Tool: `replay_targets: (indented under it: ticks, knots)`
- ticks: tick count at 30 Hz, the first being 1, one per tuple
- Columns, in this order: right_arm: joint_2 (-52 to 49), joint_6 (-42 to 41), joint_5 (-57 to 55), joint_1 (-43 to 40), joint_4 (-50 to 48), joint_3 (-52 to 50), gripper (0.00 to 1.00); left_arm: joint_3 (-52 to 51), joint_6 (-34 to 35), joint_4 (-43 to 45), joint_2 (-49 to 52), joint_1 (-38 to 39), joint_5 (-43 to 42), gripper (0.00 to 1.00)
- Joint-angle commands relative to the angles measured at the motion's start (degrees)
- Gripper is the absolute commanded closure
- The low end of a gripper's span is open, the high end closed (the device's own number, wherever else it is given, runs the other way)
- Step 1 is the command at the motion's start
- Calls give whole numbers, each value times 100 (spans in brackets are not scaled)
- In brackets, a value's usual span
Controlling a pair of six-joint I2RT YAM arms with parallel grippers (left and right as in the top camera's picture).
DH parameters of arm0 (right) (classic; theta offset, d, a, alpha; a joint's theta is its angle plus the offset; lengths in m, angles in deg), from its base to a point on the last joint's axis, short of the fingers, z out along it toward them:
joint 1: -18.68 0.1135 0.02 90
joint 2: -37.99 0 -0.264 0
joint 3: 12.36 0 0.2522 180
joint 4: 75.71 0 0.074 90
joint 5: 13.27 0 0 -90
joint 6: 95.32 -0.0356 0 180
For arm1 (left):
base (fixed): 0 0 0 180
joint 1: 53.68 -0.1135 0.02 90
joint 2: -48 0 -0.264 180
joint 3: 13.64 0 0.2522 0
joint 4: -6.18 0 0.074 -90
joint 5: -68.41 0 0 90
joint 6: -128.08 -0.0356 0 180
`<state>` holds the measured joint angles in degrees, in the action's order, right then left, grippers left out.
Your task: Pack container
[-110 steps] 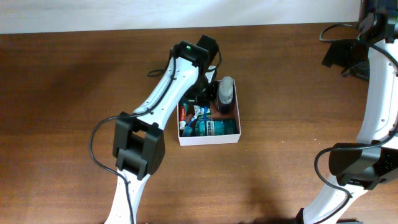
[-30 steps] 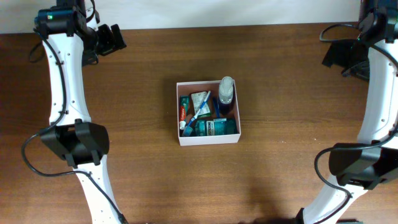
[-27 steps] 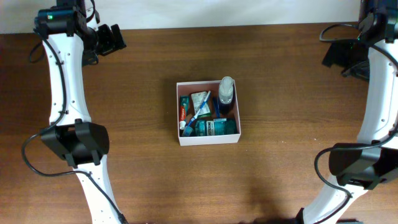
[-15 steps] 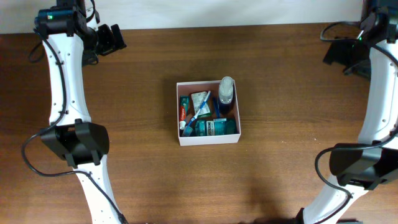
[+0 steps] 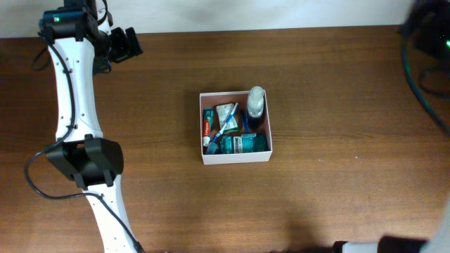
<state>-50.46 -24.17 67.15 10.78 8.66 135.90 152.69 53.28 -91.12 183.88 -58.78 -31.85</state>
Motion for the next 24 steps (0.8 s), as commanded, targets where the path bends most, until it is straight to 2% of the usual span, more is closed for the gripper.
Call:
replay_targets:
  ticks: [1,8,13,19,24]
  knots:
    - [299,-114,9,85,52,17,2,48,-48,13,-46,7,20,1]
    - [1130,-114,11,83,472,-205,2,48,-48,13,-46,7,20,1]
    - [1858,-114,-9,81,549,-898,2,48,-48,13,-46,7,20,1]
    - [3038,-111,-37,76,160,-2590,2,48,-48,13,-46,7,20,1]
    - [3908,-107,-35,76,-931,-4378,2,48,-48,13,-46,7,20,1]
